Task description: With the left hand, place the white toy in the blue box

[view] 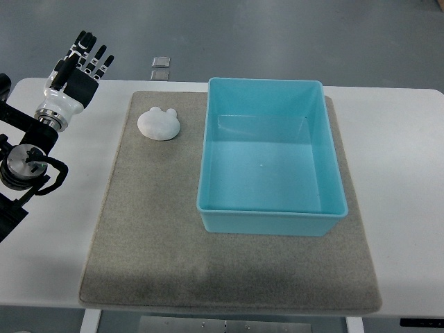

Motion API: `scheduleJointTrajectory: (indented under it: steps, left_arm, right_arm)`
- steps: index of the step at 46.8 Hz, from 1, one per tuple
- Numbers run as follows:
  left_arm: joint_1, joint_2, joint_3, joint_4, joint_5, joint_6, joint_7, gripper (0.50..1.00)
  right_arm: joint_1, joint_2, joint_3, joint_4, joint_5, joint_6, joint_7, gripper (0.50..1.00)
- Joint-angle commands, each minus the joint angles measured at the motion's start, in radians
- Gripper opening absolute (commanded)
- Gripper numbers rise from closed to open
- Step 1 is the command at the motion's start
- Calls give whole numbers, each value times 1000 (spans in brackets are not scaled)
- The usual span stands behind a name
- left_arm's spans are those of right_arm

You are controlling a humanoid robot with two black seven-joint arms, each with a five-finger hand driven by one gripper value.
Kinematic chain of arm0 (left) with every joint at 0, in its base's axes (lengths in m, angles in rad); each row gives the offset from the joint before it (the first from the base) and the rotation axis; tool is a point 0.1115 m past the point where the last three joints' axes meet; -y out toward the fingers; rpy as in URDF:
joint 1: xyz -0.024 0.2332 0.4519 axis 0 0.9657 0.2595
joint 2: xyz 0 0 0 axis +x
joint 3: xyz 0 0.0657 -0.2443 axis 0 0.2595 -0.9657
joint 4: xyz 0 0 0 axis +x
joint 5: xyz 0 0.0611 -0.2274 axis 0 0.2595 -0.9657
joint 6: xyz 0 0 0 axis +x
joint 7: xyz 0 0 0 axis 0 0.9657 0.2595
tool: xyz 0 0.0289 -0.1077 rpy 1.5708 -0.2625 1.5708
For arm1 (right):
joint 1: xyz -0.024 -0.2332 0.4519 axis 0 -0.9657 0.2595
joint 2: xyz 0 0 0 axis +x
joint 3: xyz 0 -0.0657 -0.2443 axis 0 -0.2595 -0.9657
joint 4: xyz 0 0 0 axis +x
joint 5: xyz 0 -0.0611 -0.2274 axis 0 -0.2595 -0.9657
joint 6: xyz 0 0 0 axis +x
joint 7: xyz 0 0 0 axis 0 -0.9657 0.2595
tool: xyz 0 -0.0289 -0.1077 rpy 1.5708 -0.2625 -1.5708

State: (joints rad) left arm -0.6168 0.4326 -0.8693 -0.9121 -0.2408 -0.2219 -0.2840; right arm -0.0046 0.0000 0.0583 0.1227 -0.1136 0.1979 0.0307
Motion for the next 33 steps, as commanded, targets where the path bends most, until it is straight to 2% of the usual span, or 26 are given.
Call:
scheduleJointTrajectory:
  steps: [1, 33]
  left_arm:
    - [-3, -5, 16, 32, 0, -5, -1, 992]
    - [-38, -2, 90, 51, 3, -2, -3, 992]
  right_arm:
    - [0, 0, 0, 0, 0, 0, 0, 936]
    - [0, 0, 0, 0, 0, 0, 0, 936]
